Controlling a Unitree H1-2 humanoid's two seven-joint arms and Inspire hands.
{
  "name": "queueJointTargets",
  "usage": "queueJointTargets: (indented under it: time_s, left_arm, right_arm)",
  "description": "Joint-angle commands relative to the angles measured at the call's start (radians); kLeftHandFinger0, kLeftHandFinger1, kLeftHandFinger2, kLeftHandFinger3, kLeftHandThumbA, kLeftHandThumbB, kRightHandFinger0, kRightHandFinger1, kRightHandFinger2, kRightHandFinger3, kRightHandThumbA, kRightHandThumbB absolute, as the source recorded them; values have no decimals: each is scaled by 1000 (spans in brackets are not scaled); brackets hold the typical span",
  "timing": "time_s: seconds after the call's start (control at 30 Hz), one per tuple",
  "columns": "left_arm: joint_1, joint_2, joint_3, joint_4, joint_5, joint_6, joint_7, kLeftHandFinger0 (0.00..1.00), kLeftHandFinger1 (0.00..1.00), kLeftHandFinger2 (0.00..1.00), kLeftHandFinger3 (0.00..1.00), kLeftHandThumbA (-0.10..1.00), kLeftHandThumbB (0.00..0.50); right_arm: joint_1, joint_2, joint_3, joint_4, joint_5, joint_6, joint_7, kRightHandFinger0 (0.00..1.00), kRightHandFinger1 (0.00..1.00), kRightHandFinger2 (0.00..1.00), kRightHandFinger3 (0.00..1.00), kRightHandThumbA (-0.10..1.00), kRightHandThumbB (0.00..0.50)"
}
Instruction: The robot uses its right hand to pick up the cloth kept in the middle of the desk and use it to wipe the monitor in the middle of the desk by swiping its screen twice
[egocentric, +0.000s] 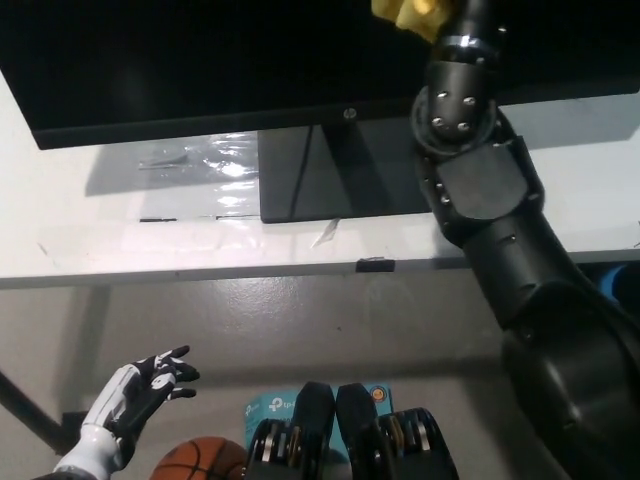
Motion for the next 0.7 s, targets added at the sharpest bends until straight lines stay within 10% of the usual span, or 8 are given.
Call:
queueJointTargets:
  time_s: [0.0, 0.37, 0.57, 0.67]
  left_arm:
    - [-12, 5, -17, -36, 5, -19, -19, 718, 733, 897, 1000, 339, 8]
    - [-25, 14, -37, -17, 8, -34, -30, 719, 712, 901, 1000, 383, 58]
    - [-27, 14, -43, -22, 12, -27, -25, 789, 747, 931, 1000, 359, 37]
    - [-25, 12, -49, -26, 11, -27, -29, 789, 749, 933, 1000, 340, 17]
  right_arm:
    - [-146, 35, 90, 32, -134, -67, -100, 0, 0, 0, 55, -100, 138]
    - [-182, 138, 251, 70, -235, -67, -190, 0, 0, 37, 30, -100, 197]
    - [-176, 164, 324, 88, -259, -67, -182, 0, 0, 55, 38, -100, 41]
    - [-160, 143, 417, 111, -331, -67, -225, 0, 0, 2, 69, -100, 70]
